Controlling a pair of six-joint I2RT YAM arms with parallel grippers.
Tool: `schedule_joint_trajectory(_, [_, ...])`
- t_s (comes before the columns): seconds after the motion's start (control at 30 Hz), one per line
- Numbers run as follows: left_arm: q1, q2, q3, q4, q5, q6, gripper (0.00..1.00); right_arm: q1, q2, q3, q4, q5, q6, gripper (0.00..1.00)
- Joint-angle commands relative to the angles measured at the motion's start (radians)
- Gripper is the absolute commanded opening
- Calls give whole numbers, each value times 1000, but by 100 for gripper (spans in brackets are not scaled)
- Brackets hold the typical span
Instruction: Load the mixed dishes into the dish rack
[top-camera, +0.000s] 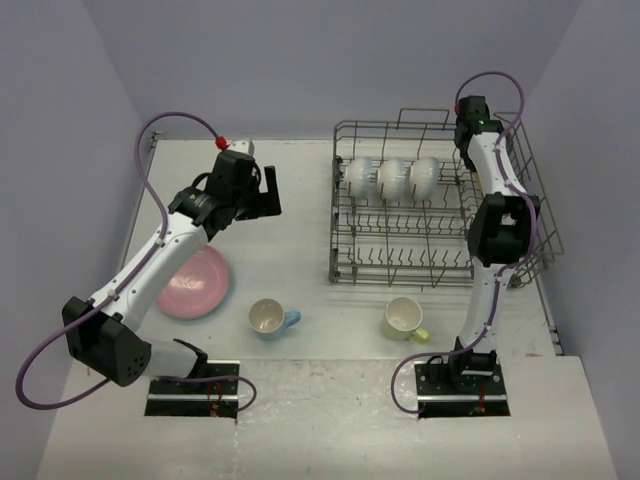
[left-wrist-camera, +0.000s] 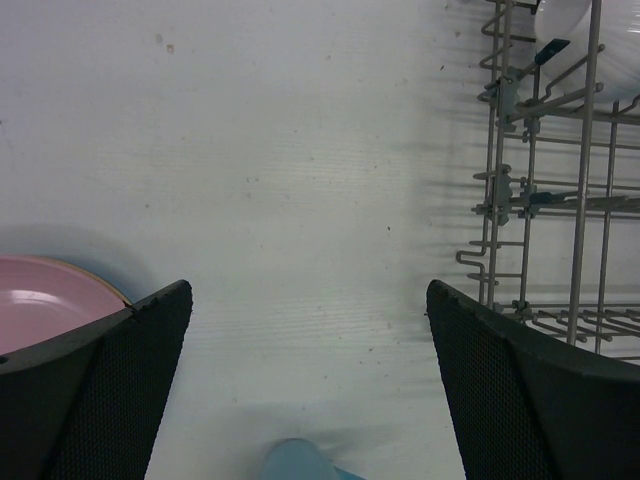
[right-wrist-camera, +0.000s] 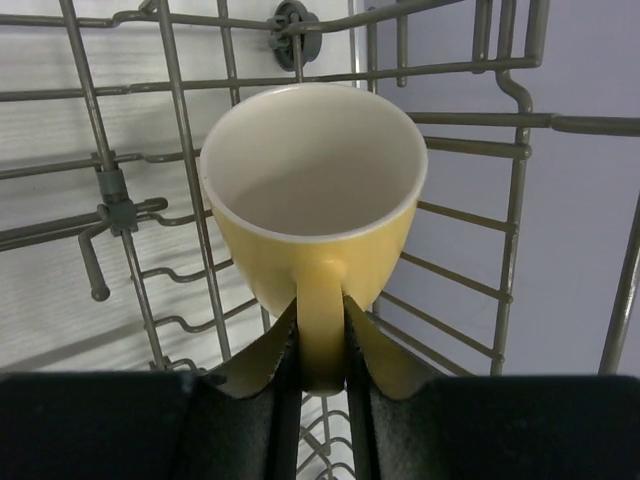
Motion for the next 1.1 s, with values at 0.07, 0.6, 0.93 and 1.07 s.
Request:
schedule_joint_trajectory(0.07, [7,-3,13,20,12,39,100,-8,9,43,62,72,-32,39])
schedule_joint_trajectory(0.6, [7,-96,-76,-95,75,47,100,44,-244,-75,74,-129,95,94])
schedule_joint_trajectory(0.93, [5,-250,-225,-256,202,85,100,221,-526,-256,166,-166,246,99])
schedule_joint_trajectory(1.07, [1,-300,-332,-305,330,119,100,256,-714,-443,258,-268,391,99])
